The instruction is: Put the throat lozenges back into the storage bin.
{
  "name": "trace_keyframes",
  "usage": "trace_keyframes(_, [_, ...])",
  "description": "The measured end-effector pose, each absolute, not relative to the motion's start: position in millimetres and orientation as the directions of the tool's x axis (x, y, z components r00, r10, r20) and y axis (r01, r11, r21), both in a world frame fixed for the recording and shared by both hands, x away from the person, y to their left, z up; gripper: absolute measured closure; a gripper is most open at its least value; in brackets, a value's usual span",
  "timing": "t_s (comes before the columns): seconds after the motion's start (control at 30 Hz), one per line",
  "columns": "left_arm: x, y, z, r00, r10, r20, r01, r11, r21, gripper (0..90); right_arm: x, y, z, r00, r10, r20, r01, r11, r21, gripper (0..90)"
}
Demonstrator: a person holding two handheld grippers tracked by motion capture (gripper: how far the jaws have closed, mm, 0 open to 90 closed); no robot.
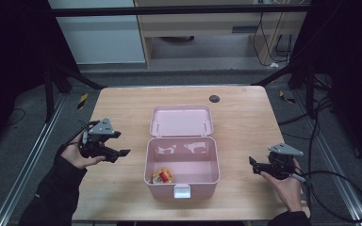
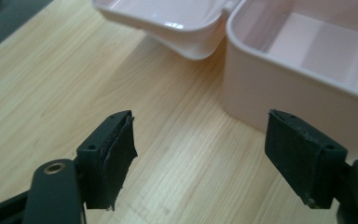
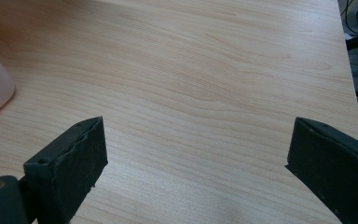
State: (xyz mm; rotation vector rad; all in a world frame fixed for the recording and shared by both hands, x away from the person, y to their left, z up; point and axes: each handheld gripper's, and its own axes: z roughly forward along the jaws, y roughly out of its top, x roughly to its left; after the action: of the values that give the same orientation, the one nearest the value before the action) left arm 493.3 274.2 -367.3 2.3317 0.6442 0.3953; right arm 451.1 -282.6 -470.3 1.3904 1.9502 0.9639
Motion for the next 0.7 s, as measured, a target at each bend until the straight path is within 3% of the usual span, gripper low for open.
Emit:
trace_keyframes(0.47, [493.0,311.2,-424.1,0.715,0.698,0.040,0.485,-0.536,0.691,22.1,450.3,-285.8,-471.2,-0.299,0.954,-0.035,0.553,0.203,0.808,5.0])
trace_keyframes(0.7, [492.4,326.2,-452.3,0.604,0.796,0.039,0.571,-0.467,0.675,21.0,450.5,-286.4,-472.7,-0.298,0.954,-0.041,0.558,0.209,0.803,4.9])
